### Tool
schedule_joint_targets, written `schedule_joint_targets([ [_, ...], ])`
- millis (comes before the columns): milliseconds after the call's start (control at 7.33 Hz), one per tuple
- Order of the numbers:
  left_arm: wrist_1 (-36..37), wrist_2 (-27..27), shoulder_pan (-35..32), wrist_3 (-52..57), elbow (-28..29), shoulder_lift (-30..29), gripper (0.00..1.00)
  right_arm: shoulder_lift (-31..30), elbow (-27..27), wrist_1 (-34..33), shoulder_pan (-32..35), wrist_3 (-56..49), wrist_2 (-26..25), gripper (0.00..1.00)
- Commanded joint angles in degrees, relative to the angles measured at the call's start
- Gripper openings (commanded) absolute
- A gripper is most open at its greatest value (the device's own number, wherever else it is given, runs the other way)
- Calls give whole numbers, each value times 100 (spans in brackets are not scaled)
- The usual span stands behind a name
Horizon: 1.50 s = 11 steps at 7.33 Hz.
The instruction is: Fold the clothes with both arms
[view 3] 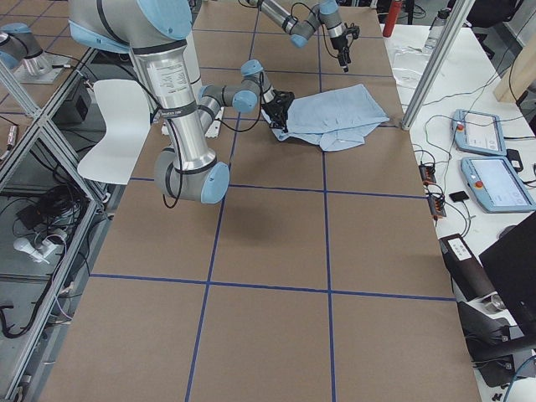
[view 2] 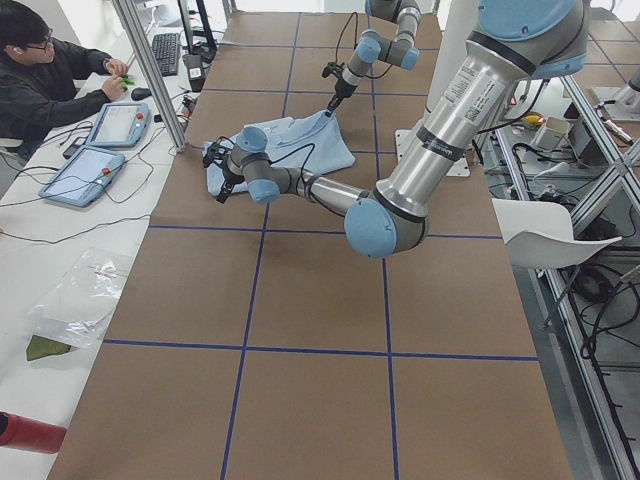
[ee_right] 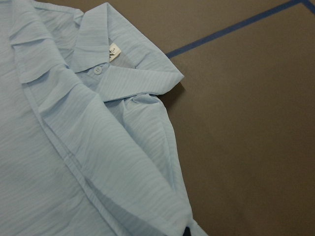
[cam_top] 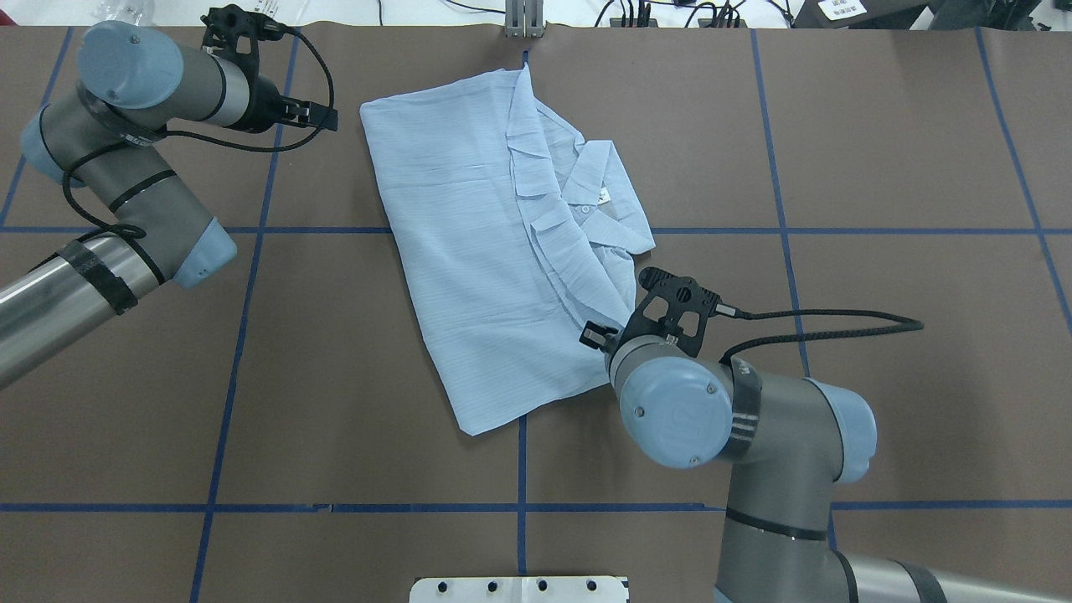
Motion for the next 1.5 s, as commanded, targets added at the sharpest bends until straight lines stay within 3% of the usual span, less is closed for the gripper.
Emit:
schedule_joint_targets([
  [0, 0, 0, 0, 0, -2, 0, 100, -31, 211, -323, -575, 412, -458, 0],
  [273, 0, 0, 9, -18, -37, 0, 100, -66, 517, -778, -779, 484, -539, 0],
  [409, 9, 0, 9, -26, -54, 0, 100, -75, 649, -1050, -797, 441, -531, 99],
  [545, 9, 0, 9, -53, -54, 0, 100, -23, 668, -1244, -805, 397, -531, 100],
  [818, 9, 0, 18, -53, -89, 0, 100, 48, 677, -1220, -334, -660, -478, 100],
  [955, 9, 0, 18, -79, -133, 8, 100, 248, 468, -1202, 113, -1258, -173, 100],
  [1091, 9, 0, 18, -158, -142, 8, 100, 633, 75, -1194, 483, -1760, 265, 100],
  [1364, 0, -9, 26, -185, -160, 26, 100, 1398, -961, -1220, 715, -2308, 409, 100],
])
